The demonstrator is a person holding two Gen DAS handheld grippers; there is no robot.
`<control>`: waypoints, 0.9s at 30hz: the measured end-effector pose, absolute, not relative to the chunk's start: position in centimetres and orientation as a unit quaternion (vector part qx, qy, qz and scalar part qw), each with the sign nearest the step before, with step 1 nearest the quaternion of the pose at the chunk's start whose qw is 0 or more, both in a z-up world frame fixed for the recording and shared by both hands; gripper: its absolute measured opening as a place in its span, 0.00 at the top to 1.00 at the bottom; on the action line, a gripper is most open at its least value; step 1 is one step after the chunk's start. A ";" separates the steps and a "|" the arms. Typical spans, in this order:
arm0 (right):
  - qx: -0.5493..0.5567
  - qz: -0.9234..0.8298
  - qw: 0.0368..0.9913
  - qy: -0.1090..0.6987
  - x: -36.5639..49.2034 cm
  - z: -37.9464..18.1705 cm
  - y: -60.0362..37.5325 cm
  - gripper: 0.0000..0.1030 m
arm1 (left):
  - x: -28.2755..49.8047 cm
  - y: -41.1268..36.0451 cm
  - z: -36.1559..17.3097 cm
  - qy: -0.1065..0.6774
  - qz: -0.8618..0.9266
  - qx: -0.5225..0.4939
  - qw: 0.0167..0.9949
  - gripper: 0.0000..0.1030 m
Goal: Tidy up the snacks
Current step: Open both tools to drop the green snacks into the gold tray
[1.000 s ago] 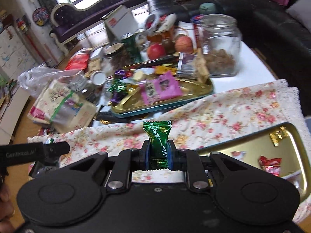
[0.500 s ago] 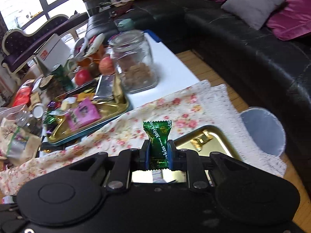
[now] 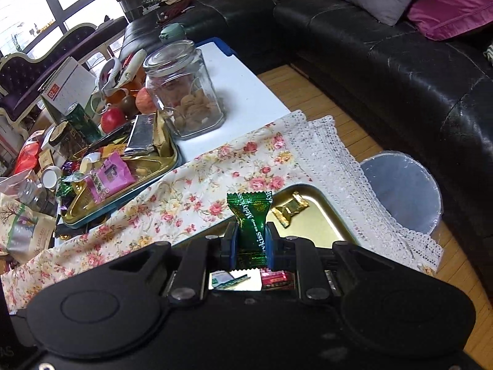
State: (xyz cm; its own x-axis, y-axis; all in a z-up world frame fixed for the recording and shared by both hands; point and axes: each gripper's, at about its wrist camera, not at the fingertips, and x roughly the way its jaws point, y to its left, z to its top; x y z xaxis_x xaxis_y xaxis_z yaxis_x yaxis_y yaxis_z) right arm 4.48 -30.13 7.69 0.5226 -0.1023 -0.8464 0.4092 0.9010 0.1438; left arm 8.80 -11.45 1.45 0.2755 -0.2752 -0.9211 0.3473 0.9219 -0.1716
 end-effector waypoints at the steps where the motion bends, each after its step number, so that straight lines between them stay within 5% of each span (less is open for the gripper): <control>1: 0.166 -0.152 0.856 0.465 4.3 7.7 -30.4 0.81 | 8.8 -11.5 1.4 0.569 -0.197 0.030 0.798 0.57; 27: 0.173 -0.149 0.862 0.453 5.2 8.0 -29.6 0.77 | 7.6 -9.6 1.8 0.555 -0.155 0.103 0.811 0.56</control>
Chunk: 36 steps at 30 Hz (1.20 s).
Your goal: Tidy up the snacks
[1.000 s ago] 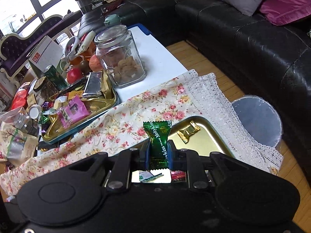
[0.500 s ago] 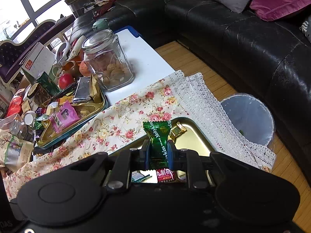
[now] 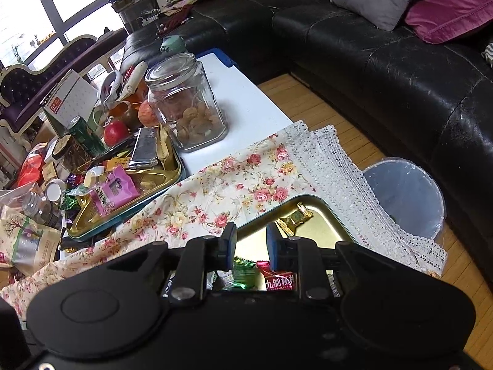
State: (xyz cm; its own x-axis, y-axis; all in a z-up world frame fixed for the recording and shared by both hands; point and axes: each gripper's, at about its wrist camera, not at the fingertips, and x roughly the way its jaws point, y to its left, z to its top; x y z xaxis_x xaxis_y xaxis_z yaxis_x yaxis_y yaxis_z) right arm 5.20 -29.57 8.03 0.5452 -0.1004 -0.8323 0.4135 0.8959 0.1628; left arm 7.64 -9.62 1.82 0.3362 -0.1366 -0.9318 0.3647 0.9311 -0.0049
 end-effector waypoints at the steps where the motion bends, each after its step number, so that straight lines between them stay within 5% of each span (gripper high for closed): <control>1: 0.170 -0.149 0.860 0.458 5.3 7.8 -29.5 0.77 | 7.6 -9.5 1.8 0.555 -0.153 0.103 0.811 0.56; 36: 0.068 -0.119 0.824 0.550 5.0 3.2 -25.4 0.69 | 5.5 -4.4 -0.7 0.573 -0.057 0.092 0.812 0.55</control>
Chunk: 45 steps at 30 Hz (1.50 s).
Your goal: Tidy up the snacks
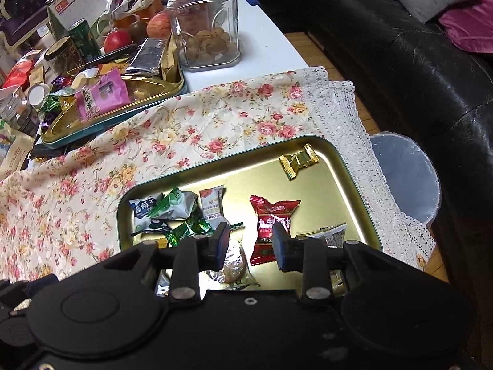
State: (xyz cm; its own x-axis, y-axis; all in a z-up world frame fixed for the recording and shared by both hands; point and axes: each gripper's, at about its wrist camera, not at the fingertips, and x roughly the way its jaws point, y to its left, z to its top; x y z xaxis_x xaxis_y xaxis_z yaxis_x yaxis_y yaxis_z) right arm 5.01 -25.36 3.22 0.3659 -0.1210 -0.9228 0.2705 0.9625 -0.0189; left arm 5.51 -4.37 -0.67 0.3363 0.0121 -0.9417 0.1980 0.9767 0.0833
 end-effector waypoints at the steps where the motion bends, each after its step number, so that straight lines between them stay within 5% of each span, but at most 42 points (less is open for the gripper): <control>1: 0.068 -0.118 0.823 0.551 5.0 3.2 -25.4 0.69 | 5.5 -4.4 -0.6 0.574 -0.058 0.090 0.812 0.55; 45: 0.066 -0.121 0.815 0.563 5.0 2.3 -25.5 0.65 | 4.7 -6.6 0.0 0.560 -0.097 0.093 0.817 0.55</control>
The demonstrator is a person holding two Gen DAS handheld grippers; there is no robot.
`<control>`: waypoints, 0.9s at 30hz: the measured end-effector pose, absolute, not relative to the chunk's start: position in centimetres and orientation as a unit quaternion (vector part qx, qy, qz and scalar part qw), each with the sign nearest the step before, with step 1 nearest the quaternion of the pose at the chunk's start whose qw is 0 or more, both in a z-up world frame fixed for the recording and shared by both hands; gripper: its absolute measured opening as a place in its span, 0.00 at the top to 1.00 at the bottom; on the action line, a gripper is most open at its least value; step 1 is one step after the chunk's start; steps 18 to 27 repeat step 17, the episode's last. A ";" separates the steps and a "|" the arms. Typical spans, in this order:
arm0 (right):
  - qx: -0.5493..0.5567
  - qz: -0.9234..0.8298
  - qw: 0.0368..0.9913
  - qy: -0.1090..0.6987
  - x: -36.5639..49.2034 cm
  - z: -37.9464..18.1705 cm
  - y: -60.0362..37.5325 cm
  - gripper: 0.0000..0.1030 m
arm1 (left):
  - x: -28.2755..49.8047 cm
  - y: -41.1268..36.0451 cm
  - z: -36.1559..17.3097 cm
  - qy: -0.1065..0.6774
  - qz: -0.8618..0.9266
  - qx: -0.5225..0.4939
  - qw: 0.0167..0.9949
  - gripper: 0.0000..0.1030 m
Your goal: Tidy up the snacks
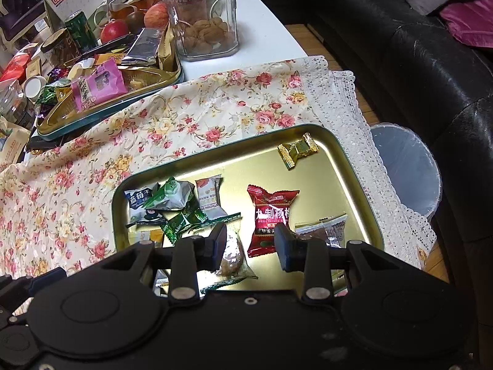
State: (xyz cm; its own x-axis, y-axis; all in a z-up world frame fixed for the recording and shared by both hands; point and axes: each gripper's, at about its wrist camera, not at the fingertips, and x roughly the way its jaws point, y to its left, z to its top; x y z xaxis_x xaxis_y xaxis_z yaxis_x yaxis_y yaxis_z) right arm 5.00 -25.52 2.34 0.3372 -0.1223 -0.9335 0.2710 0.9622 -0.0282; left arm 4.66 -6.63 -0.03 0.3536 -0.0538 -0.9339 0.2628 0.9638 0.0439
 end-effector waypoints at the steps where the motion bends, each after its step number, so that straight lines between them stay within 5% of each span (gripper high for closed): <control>1: 0.066 -0.120 0.815 0.563 5.0 2.3 -25.5 0.65 | 4.7 -6.6 -0.1 0.561 -0.096 0.093 0.817 0.55; 27: 0.066 -0.117 0.817 0.561 4.8 2.7 -25.6 0.65 | 4.9 -6.4 -0.4 0.562 -0.089 0.087 0.817 0.55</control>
